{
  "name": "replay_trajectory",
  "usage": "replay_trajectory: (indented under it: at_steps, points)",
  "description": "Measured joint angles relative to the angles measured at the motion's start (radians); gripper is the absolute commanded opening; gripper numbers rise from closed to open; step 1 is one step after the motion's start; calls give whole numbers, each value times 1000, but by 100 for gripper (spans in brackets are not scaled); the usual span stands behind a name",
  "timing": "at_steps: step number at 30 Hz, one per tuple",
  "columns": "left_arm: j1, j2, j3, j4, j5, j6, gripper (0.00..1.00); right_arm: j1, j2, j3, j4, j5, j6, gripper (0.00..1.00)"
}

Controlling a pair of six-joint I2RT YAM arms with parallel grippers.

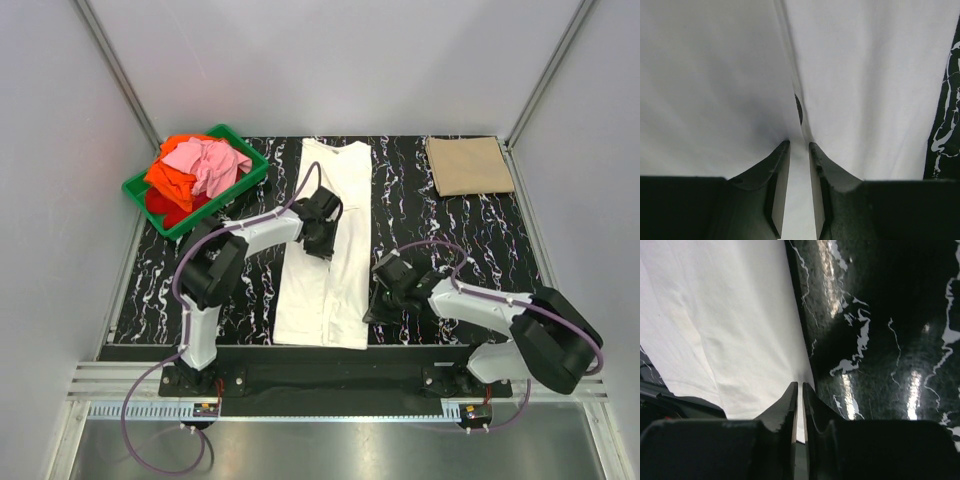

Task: Fold and stack the t-shirts
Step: Fold the tshirt

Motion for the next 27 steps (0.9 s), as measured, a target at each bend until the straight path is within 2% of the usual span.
replay_trajectory:
  at_steps: [10, 14, 21, 27]
  points:
    - [7, 13, 20, -1, 29, 14, 32, 8, -114, -3, -68, -2, -32, 19]
    - [18, 12, 68, -23, 39, 21, 33, -16, -97, 90, -140, 51, -89, 15]
    - [116, 26, 250, -21, 44, 16, 33, -243, 162, 436, -138, 74, -267, 6]
    - [208, 152, 376, 0, 60, 1, 33, -371, 484, 780, -116, 81, -397, 0]
